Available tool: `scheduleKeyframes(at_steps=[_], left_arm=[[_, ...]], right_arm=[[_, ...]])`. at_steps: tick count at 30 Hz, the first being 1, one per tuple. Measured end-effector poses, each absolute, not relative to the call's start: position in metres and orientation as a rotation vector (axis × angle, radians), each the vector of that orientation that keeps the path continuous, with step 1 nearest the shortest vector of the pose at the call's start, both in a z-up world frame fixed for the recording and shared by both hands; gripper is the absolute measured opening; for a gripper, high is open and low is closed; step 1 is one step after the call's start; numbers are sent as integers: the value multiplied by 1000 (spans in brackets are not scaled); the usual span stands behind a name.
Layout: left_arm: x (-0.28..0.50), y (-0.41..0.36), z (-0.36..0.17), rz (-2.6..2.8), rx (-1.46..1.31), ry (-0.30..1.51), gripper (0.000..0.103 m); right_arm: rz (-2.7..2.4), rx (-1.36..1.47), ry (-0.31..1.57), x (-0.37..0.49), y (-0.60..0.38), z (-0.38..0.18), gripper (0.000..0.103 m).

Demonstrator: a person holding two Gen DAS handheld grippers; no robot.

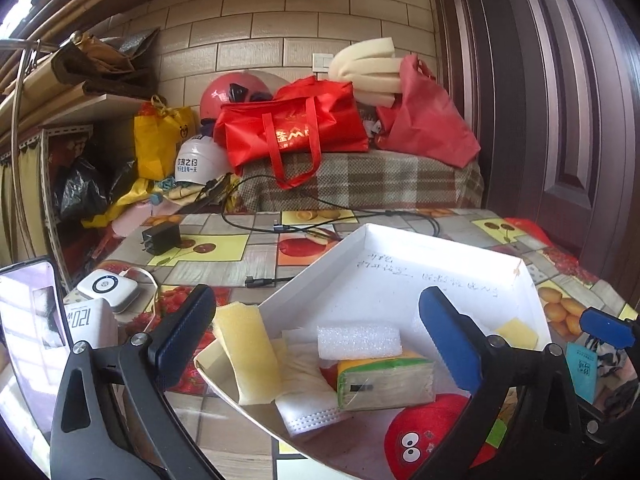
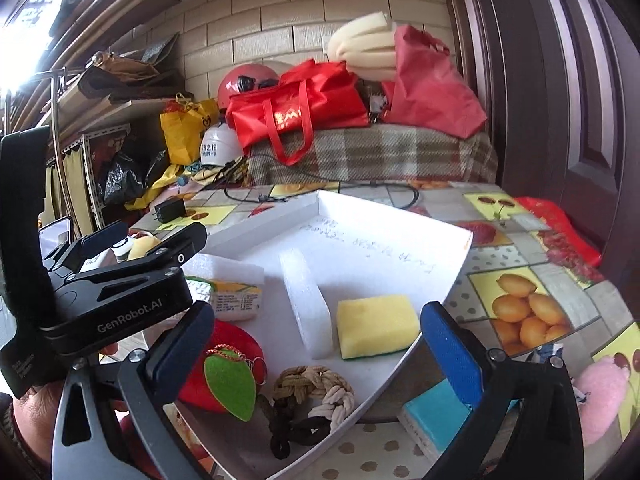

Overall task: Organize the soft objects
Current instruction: 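Grasp the blue rope toy with the left tool while the right tool grasps the pink fluffy ball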

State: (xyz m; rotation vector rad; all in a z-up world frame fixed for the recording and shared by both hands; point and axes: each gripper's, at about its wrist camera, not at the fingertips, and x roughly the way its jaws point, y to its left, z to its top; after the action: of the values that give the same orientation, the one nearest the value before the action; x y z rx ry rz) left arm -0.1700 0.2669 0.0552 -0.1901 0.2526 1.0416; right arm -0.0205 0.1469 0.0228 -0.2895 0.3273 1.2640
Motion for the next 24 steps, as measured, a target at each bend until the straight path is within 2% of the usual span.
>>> scheduleKeyframes(at_steps=[7, 11, 20, 24], left_arm=[[-179, 258, 58, 1024, -183, 199, 103], [-182, 249, 58, 973, -192, 203, 103], [-171, 218, 58, 854, -216, 238, 103], [-152, 198, 55, 656, -239, 305, 102]], right_arm=[[1195, -285, 230, -31, 134, 26, 103], [1180, -281, 249, -29, 127, 25, 103], [1229, -227, 198, -27, 77, 28, 103], [1170, -195, 223, -2, 42, 32, 103]])
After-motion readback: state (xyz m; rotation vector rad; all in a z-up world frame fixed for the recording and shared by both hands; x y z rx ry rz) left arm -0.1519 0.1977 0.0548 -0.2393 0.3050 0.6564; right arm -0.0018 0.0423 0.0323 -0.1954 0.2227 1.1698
